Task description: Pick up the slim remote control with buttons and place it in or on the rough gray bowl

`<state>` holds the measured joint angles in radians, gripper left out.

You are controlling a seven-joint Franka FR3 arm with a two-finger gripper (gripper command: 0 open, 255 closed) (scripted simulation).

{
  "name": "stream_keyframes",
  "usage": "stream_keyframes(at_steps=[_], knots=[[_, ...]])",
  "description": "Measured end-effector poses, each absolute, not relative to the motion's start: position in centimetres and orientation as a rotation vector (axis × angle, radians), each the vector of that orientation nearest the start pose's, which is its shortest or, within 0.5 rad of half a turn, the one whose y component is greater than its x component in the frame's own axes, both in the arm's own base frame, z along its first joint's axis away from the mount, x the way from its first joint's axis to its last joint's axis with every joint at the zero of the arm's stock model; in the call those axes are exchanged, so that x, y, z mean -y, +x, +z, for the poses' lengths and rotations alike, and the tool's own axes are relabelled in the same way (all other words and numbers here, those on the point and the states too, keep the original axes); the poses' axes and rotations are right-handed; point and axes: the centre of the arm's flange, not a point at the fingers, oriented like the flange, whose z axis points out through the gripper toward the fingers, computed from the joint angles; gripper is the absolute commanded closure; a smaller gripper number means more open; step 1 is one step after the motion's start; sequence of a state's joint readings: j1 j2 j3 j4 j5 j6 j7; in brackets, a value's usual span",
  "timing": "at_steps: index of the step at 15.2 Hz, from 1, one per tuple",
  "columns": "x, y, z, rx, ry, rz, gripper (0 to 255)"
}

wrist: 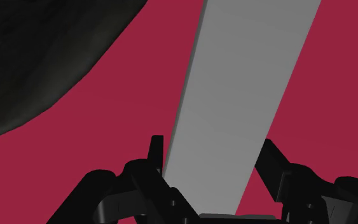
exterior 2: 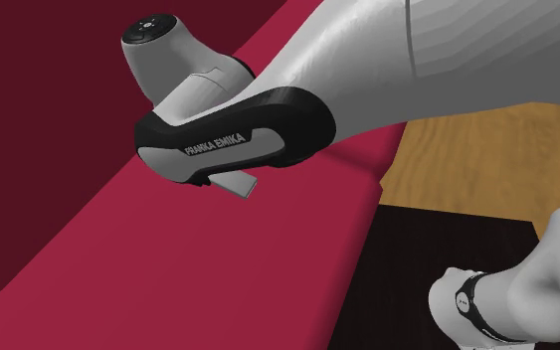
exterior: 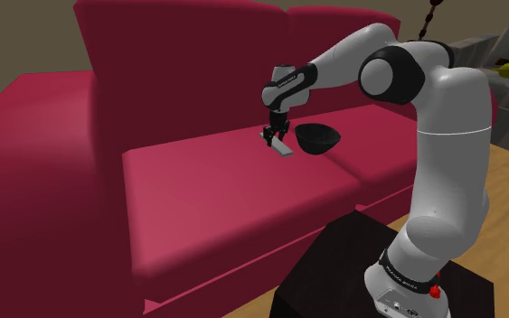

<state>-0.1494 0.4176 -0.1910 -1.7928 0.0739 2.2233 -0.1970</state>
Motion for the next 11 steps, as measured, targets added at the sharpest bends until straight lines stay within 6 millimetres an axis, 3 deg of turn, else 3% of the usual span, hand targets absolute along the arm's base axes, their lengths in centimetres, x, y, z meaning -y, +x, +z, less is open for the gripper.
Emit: stream_keyframes(at_steps=[11], knots=[[20.6,61.7,37.6,-0.269,-3.153,-0.024,255]])
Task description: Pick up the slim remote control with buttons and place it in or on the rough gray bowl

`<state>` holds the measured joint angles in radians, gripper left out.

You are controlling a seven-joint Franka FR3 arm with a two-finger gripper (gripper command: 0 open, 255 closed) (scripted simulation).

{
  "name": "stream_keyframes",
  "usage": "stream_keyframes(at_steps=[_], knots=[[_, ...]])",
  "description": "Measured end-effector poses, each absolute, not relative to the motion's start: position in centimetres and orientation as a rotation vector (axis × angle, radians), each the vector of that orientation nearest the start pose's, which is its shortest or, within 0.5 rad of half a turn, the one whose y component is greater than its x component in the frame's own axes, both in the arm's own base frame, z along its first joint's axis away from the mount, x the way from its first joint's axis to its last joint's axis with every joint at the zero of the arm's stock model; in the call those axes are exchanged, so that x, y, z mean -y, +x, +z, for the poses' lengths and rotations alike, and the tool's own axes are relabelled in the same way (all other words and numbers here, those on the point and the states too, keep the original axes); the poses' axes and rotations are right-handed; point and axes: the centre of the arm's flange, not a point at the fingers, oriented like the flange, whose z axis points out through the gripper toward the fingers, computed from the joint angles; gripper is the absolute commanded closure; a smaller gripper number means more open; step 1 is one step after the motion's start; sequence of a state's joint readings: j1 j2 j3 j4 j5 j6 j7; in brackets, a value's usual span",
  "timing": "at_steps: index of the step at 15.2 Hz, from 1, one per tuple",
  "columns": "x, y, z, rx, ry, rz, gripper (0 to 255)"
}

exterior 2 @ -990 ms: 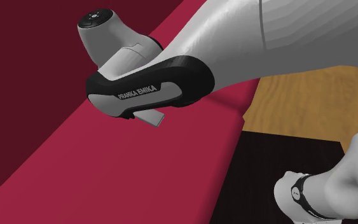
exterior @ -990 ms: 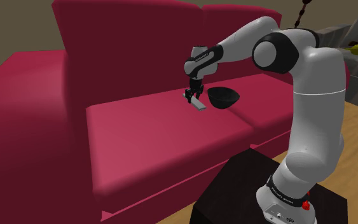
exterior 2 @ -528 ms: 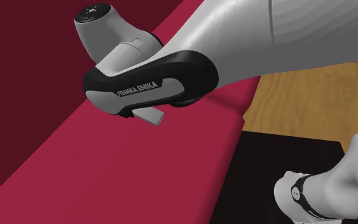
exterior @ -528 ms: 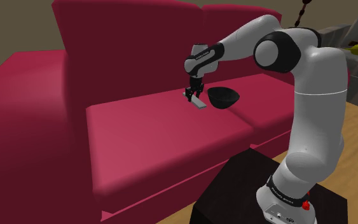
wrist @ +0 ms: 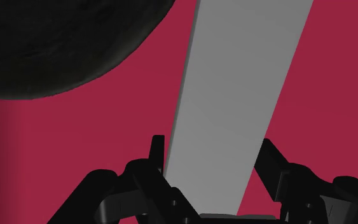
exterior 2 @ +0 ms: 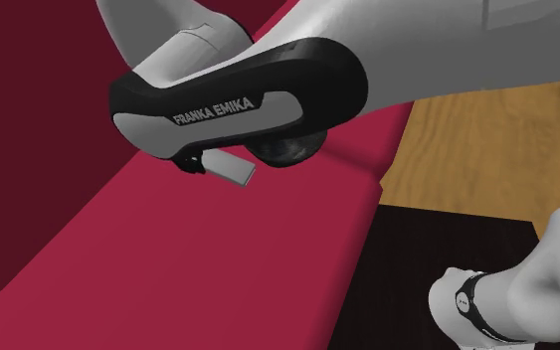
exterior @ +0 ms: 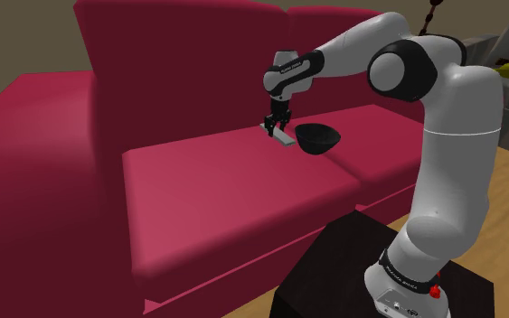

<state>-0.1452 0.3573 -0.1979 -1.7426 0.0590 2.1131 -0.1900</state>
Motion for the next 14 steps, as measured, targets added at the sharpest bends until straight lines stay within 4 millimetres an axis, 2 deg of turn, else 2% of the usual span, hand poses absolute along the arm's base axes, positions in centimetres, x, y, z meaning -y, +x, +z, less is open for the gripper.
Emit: stream_keyframes(at_steps=[14], knots=[[20.5,61.6,45.0,-0.269,-3.153,-0.024,255]])
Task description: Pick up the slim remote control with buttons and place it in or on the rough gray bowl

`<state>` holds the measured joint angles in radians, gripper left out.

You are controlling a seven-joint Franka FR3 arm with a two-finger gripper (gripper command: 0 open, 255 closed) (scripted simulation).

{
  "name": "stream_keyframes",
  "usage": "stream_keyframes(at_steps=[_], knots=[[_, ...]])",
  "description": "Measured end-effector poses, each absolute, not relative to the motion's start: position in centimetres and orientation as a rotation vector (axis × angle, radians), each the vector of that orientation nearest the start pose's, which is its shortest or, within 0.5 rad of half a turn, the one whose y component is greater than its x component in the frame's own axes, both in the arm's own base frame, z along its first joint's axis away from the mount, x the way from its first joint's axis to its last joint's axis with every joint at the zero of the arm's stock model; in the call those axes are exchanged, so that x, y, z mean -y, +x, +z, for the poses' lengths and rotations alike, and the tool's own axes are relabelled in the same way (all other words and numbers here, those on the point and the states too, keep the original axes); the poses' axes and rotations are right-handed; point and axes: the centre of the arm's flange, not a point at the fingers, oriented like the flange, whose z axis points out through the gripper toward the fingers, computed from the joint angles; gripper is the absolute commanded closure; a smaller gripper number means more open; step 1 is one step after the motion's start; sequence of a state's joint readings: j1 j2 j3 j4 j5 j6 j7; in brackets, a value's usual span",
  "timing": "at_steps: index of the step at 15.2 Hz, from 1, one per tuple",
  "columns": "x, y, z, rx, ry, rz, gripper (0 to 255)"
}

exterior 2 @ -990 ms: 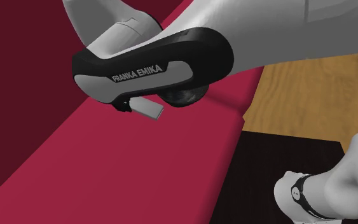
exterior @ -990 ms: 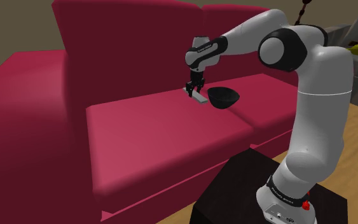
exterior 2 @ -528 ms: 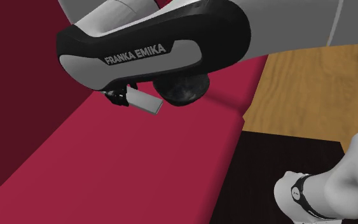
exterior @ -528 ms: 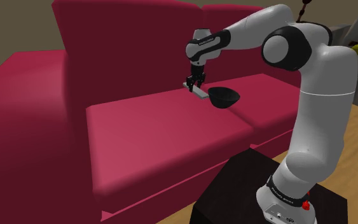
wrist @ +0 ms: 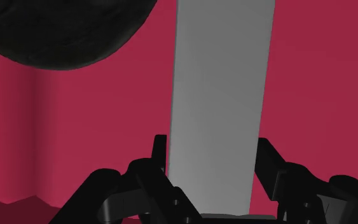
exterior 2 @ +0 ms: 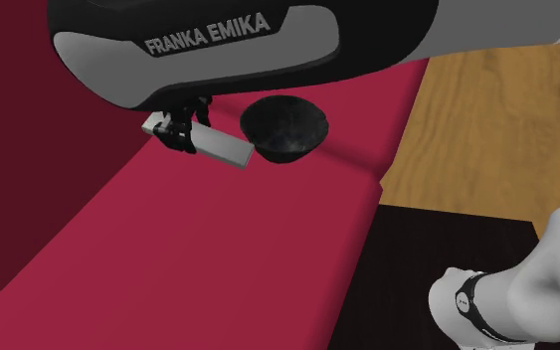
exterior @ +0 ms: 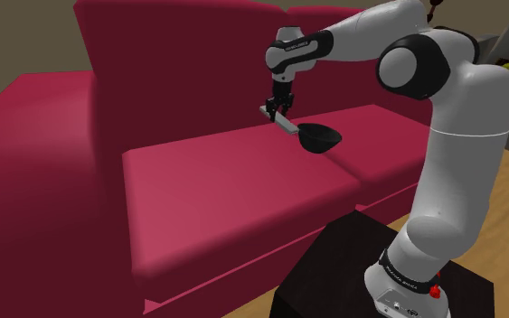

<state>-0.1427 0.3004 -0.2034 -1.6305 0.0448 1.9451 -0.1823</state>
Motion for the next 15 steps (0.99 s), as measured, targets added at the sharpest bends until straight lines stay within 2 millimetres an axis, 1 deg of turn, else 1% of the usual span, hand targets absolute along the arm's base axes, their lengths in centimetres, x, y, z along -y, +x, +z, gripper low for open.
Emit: stream_keyframes(at_steps=[8,9,10,12,14,15], knots=[[20.6,61.6,49.2,-0.269,-3.153,-0.024,255],[20.6,61.7,49.5,-0.269,-3.153,-0.024,255],[21.0,61.2,49.8,-0.269,-3.153,-0.023,255],[21.8,59.2,49.9,-0.269,-3.153,-0.024,255],[23.2,57.4,49.9,-0.27,-3.153,-0.023,255],[23.8,56.1,49.7,-0.27,-3.153,-0.023,255]])
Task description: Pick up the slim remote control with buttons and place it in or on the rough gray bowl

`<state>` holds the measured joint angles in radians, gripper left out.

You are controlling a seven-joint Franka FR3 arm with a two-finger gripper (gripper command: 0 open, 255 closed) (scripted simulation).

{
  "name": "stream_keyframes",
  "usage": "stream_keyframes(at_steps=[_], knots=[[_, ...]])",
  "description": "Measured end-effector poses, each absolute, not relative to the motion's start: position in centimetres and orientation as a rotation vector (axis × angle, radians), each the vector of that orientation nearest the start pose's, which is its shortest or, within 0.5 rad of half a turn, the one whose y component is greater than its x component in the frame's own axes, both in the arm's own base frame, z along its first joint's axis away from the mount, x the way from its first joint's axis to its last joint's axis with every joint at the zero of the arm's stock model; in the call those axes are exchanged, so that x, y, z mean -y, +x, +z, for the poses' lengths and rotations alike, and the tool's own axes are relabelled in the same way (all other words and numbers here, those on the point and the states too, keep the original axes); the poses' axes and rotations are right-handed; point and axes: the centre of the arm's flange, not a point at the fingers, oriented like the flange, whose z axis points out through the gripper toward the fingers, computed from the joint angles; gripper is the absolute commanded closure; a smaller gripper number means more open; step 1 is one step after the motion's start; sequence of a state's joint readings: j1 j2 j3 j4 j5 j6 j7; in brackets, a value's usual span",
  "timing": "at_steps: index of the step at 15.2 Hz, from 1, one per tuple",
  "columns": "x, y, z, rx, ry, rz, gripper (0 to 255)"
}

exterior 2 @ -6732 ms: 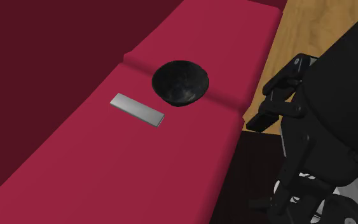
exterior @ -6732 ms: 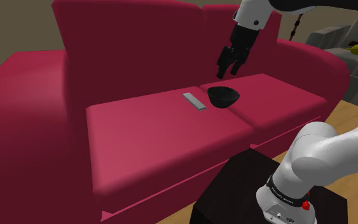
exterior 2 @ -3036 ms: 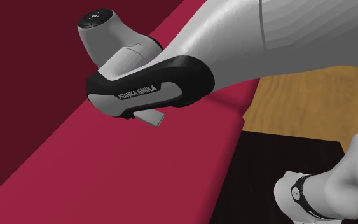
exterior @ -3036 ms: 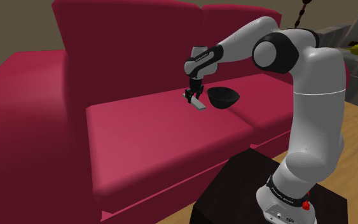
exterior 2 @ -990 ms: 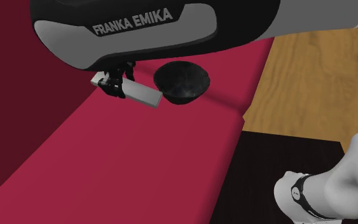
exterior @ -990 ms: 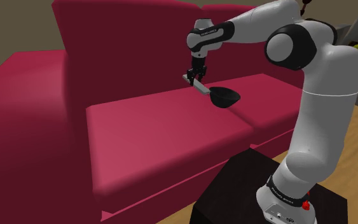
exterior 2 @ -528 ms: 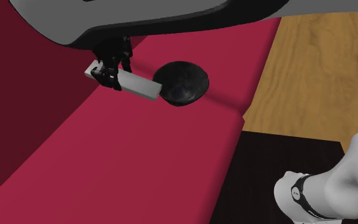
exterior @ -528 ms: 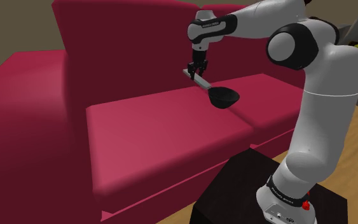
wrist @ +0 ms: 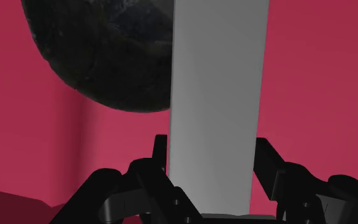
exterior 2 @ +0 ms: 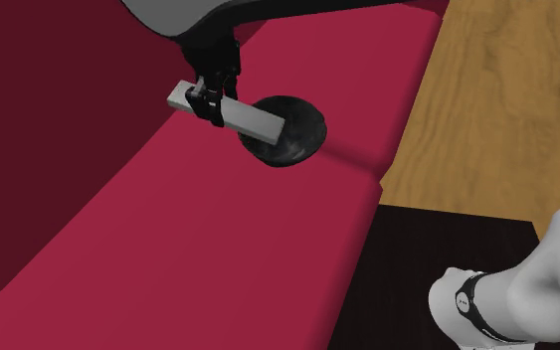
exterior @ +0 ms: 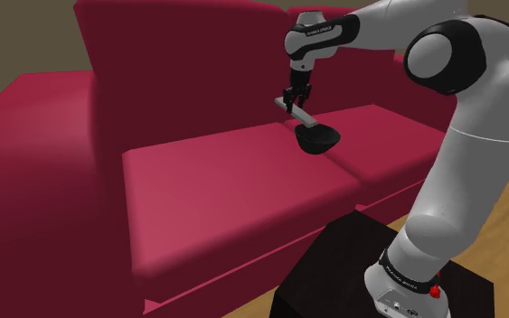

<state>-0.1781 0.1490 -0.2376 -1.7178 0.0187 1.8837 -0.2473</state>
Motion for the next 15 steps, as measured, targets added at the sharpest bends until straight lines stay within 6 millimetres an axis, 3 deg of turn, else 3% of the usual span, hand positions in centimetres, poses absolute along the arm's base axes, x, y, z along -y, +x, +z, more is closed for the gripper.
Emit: stream_keyframes(at_steps=[8,15], knots=[[28.7,47.1,50.2,-0.271,-3.153,-0.024,255],[29.0,46.4,46.7,-0.269,-3.152,-0.023,255]])
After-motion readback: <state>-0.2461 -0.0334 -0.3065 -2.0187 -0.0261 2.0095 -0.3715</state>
